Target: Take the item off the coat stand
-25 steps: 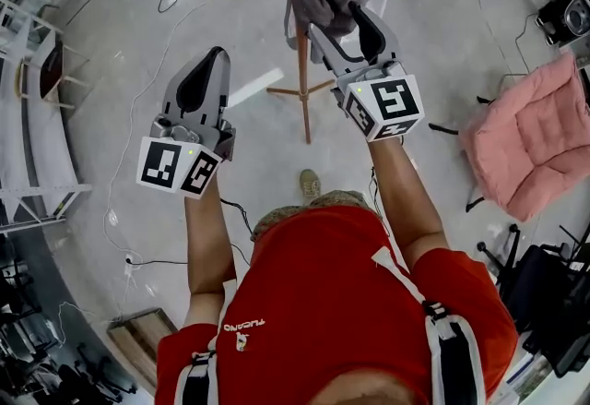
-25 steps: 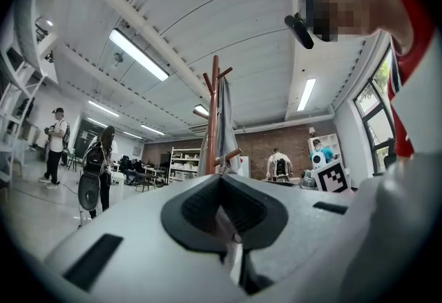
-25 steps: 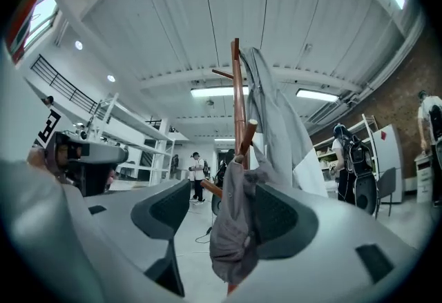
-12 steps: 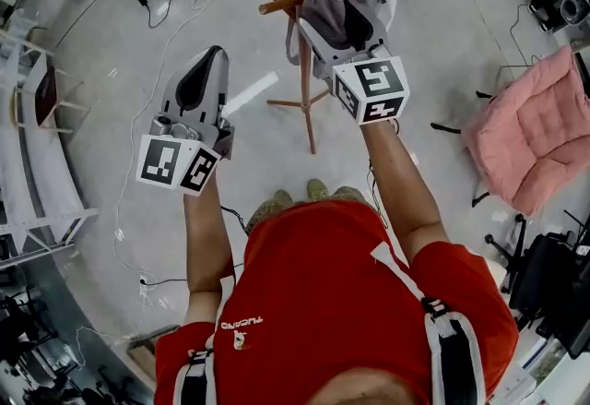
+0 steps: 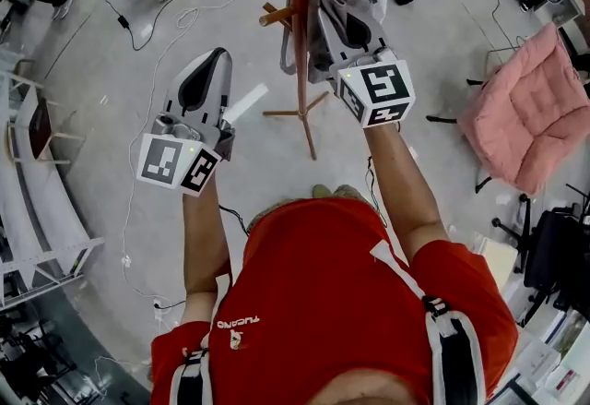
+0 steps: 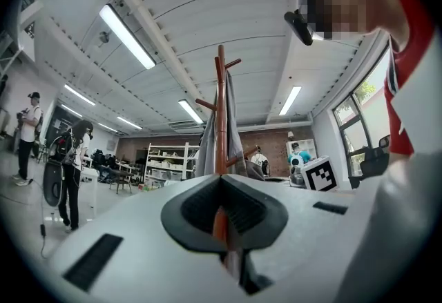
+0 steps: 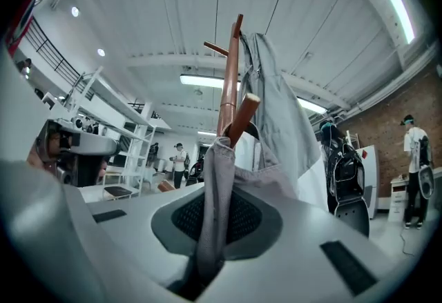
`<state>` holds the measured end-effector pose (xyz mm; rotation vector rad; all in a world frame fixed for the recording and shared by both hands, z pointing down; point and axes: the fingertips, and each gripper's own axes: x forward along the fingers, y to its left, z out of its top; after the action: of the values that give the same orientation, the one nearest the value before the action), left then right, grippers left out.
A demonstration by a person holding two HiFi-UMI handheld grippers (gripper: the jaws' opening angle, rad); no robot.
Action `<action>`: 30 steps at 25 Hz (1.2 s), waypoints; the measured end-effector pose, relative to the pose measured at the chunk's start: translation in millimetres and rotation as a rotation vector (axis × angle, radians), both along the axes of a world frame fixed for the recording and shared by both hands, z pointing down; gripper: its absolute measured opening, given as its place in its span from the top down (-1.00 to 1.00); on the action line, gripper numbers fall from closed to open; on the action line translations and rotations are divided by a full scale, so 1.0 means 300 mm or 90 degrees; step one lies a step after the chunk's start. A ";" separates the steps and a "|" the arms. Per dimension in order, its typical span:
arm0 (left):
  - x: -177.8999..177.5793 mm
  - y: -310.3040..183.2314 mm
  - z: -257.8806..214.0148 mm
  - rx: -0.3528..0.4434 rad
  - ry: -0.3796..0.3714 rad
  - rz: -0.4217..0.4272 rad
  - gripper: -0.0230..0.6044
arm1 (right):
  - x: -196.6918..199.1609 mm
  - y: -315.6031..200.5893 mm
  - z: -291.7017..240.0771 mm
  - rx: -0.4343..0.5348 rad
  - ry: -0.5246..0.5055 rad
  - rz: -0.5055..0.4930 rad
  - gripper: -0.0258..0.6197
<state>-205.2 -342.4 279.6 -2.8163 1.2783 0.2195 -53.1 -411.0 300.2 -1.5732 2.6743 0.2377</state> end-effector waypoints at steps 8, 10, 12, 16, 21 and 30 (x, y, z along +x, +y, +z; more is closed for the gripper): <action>0.043 0.018 -0.042 0.012 0.012 0.039 0.90 | 0.077 0.115 -0.130 0.037 -0.005 0.016 0.80; 0.041 0.036 -0.048 0.016 0.017 0.042 0.90 | 0.092 0.164 -0.138 0.035 -0.014 0.013 0.80; 0.040 0.051 -0.049 0.018 0.021 0.043 0.90 | 0.104 0.210 -0.131 0.029 -0.020 0.008 0.80; 0.066 0.075 -0.047 0.018 0.025 0.049 0.90 | 0.135 0.293 -0.108 0.017 -0.022 -0.011 0.80; 0.092 0.108 -0.035 0.013 0.031 0.057 0.90 | 0.141 0.384 -0.080 0.009 -0.013 -0.038 0.80; 0.097 0.138 -0.039 0.015 0.034 0.055 0.90 | 0.101 0.470 -0.081 0.021 -0.008 -0.088 0.81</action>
<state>-175.9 -301.1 268.0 -2.8677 1.1568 0.3120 -22.9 -269.9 275.9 -1.3697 2.7387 0.2641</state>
